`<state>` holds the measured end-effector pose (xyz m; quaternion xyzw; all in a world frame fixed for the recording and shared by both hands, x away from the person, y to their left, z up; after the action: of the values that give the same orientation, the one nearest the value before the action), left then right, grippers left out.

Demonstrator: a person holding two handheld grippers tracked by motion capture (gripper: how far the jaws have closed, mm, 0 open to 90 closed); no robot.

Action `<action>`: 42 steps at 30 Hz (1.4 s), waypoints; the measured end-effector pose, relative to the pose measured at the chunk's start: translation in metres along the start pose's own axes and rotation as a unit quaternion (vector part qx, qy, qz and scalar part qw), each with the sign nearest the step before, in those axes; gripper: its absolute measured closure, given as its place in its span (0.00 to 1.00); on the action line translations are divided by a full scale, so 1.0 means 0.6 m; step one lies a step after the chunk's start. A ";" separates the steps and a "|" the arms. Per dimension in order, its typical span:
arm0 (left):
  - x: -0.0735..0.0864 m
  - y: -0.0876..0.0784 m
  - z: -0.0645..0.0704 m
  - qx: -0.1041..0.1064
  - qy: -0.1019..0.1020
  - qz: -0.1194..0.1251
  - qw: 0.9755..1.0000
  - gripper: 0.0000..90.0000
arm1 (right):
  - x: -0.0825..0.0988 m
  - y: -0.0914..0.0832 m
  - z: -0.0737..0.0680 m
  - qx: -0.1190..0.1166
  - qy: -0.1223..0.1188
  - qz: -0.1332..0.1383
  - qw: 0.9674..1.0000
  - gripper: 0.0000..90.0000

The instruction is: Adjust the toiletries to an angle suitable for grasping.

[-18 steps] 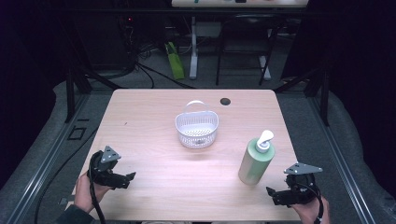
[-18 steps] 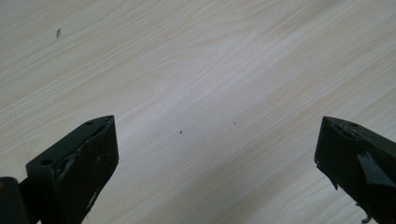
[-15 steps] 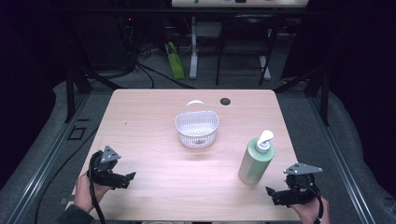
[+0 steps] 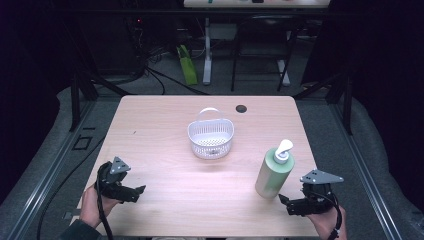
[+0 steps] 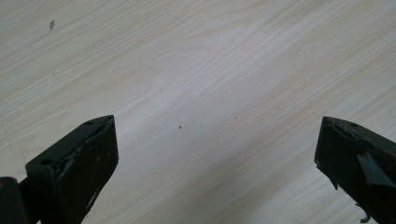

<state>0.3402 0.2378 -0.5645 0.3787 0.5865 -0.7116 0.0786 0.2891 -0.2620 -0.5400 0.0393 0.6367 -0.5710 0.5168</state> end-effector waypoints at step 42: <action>-0.003 0.006 0.005 -0.002 0.011 -0.006 1.000 0.00 | -0.074 0.048 -0.006 0.033 0.007 0.044 0.998 0.18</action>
<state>0.3419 0.2337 -0.5662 0.3825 0.5912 -0.7067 0.0691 0.3258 -0.2257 -0.5291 0.0878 0.6188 -0.5683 0.5352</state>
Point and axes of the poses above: each handheld gripper's, and its own axes: y roughly forward along the jaws, x roughly out of its underside, z roughly to its right, the point moved 7 cm from there along y, roughly forward along the jaws, and after that the axes turned 12 degrees about -y, right-handed, at the moved point
